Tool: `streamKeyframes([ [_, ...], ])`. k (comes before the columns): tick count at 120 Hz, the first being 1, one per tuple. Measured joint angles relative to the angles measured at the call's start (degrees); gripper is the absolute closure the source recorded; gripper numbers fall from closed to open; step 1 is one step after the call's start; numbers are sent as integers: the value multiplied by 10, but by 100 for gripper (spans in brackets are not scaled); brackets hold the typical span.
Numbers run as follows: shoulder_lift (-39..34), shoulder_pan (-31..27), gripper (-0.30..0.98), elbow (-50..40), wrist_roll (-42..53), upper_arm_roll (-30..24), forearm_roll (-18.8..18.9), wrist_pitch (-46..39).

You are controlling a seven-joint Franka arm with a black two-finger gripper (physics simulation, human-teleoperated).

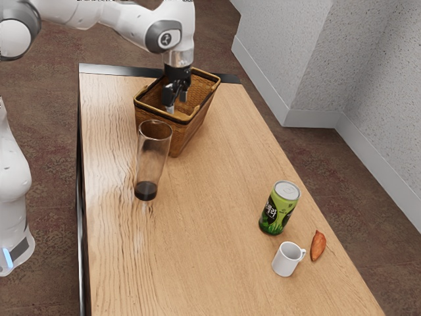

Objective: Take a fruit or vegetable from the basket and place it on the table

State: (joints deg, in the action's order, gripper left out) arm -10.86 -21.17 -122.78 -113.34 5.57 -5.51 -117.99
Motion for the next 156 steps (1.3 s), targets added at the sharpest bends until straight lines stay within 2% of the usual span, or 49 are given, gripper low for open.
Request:
streamKeyframes([
  [54, 20, -24, 0, 1, 39, 4, -3, -9],
  [107, 51, -3, 0, 26, 61, -3, 1, -46],
  [156, 67, -8, 0, 59, 76, -2, 2, -59],
])
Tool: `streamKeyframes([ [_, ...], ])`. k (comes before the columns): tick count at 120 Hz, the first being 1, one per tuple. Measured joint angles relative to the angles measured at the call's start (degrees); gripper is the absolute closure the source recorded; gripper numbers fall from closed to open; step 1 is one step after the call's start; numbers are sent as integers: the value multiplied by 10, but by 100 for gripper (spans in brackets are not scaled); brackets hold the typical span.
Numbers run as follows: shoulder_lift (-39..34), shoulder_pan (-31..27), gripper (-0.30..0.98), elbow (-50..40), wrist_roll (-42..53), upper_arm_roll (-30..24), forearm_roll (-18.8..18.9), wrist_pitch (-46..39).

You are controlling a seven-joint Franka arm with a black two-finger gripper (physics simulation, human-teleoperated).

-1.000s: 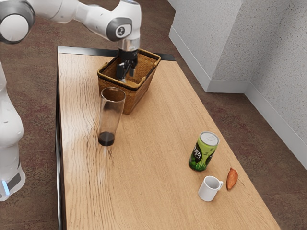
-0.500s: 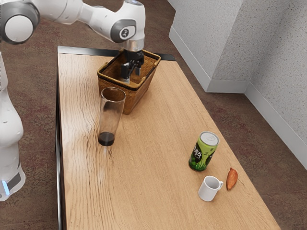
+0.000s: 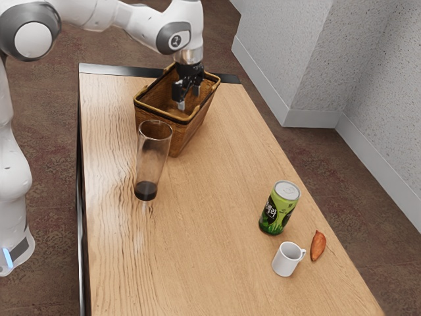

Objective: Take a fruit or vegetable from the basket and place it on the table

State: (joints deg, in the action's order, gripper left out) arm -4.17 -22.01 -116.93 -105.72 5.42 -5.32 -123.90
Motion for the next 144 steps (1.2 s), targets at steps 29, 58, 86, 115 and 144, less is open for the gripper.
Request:
streamKeyframes([
  [29, -11, 0, 0, -5, 8, 0, 0, -1],
  [58, -66, 11, 0, -45, 2, -1, 1, 0],
  [86, -100, 12, 0, -83, -12, -1, 1, 3],
  [115, -97, 10, 0, -103, -24, -1, 0, 3],
  [144, -64, -9, 1, -97, -27, 0, 0, -4],
])
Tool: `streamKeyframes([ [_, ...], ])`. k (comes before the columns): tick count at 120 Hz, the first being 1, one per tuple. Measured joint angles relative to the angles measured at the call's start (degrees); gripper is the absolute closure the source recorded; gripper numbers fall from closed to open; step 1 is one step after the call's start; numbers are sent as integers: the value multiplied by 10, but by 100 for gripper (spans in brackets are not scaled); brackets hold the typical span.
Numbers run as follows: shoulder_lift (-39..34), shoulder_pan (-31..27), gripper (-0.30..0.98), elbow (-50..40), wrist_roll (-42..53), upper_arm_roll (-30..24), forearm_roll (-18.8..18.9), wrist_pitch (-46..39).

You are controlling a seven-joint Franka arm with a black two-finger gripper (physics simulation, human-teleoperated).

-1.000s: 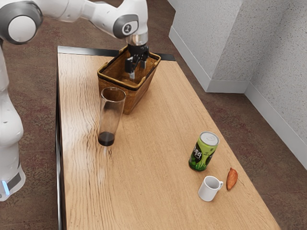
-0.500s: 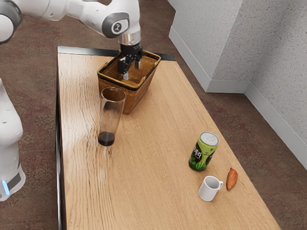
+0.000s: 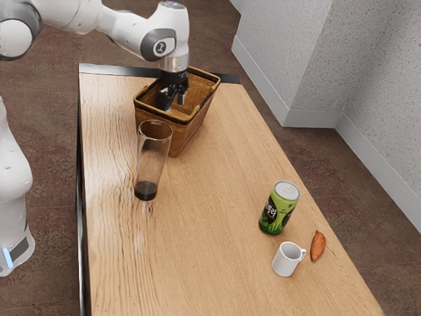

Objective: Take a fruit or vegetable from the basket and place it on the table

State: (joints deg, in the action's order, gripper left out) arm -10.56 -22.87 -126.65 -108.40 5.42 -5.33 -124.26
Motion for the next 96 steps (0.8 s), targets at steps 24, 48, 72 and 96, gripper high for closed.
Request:
streamKeyframes([
  [24, 1, -1, 1, 1, 1, 1, 1, -9],
  [48, 7, 10, 1, 2, 0, -4, -1, -13],
  [72, 18, 16, 1, 8, 0, -10, -3, -17],
  [96, 46, 12, 1, 8, 5, -10, -23, -21],
])
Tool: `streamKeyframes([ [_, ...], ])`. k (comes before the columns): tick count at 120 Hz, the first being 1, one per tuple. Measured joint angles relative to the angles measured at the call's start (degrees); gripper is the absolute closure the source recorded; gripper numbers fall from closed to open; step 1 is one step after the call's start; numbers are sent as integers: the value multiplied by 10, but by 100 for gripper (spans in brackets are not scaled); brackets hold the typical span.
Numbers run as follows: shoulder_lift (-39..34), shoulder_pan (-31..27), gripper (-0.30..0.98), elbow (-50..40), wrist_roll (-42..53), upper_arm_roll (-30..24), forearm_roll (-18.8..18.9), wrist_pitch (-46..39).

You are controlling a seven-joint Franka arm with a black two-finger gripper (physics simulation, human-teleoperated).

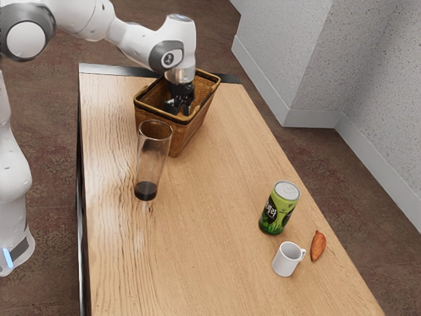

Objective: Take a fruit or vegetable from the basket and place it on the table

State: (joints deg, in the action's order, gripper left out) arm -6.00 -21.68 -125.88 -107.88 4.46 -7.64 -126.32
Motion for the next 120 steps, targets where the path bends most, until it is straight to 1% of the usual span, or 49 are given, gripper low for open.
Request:
streamKeyframes([
  [15, 3, 0, 0, 0, 4, 0, -6, -1],
  [48, 10, 0, 1, 1, 9, 0, -7, -7],
  [65, 13, 0, 12, 0, 11, 0, -13, -12],
  [110, 10, 1, 48, 1, 14, 1, -20, -14],
  [120, -2, 1, 53, 1, 15, 1, -21, -13],
])
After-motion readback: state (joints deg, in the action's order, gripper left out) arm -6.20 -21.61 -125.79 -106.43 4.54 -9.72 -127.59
